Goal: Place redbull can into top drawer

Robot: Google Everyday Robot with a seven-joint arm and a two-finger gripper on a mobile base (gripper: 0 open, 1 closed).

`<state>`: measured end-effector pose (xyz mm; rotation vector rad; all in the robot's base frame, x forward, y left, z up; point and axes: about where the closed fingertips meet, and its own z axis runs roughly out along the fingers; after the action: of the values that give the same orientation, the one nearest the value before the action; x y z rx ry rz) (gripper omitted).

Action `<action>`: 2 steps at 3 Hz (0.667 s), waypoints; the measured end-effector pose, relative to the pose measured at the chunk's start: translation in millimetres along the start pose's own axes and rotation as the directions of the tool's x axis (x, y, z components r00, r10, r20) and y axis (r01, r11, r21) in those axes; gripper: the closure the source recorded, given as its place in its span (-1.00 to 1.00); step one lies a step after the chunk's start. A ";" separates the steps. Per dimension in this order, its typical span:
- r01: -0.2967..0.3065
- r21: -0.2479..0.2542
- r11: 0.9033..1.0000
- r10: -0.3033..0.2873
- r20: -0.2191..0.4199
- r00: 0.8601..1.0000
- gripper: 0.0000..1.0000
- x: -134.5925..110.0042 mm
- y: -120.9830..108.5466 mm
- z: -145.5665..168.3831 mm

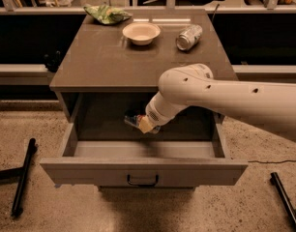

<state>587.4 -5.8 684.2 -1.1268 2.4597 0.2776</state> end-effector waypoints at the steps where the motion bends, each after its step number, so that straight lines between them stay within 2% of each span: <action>1: -0.015 -0.003 1.000 0.015 0.022 1.000 -0.99 -0.8 -4.4 2.3; 2: -0.035 -0.025 0.999 0.036 0.070 0.997 -1.00 4.9 -5.0 -2.0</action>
Offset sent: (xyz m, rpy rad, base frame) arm -0.0046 -0.0215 0.0034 0.1548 -0.0327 -0.0443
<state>587.8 -13.1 683.7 -1.0656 2.4225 0.3514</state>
